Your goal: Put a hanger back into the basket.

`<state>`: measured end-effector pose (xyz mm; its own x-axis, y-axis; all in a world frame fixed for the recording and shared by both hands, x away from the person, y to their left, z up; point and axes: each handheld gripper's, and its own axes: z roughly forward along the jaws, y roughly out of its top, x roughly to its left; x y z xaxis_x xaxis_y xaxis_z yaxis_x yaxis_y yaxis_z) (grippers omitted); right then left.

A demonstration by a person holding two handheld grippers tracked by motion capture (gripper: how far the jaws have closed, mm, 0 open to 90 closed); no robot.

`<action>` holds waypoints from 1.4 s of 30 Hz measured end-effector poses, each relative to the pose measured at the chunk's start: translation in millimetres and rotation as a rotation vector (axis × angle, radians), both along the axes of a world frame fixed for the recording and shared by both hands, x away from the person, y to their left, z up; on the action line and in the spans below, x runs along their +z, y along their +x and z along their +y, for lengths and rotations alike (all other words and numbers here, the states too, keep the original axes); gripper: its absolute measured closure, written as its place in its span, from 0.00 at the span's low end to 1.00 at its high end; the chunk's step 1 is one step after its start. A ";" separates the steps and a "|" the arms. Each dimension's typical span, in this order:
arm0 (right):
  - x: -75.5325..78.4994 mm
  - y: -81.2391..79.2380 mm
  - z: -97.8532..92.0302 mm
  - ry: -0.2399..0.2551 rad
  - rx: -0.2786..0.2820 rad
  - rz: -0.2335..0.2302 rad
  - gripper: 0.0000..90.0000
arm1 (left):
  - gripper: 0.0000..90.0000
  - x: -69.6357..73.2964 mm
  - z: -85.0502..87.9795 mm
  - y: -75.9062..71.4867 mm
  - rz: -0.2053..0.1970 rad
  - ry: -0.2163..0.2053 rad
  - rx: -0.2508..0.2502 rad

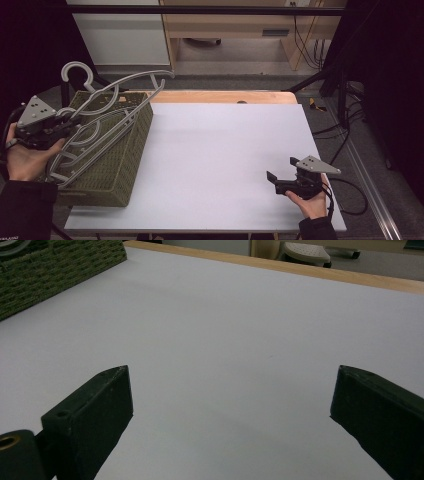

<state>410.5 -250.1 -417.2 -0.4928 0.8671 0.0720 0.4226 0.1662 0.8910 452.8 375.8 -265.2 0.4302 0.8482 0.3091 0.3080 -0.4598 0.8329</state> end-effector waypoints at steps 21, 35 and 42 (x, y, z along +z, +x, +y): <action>-0.9 0.7 0.0 -0.001 -0.002 0.001 0.04 | 0.92 -44.2 73.0 5.6 0.050 0.014 0.094; -1.9 1.3 0.2 -0.002 -0.004 0.005 0.04 | 0.92 -72.4 82.1 15.6 0.135 0.074 0.130; -2.9 1.8 0.5 -0.008 0.005 0.008 0.04 | 0.91 -74.9 74.7 19.1 0.167 0.116 0.136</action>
<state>412.3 -249.6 -420.1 -0.4964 0.8654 0.0687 0.4289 0.1756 0.8861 471.9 450.5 -340.1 0.3678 0.8647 0.3421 0.5022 -0.4943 0.7096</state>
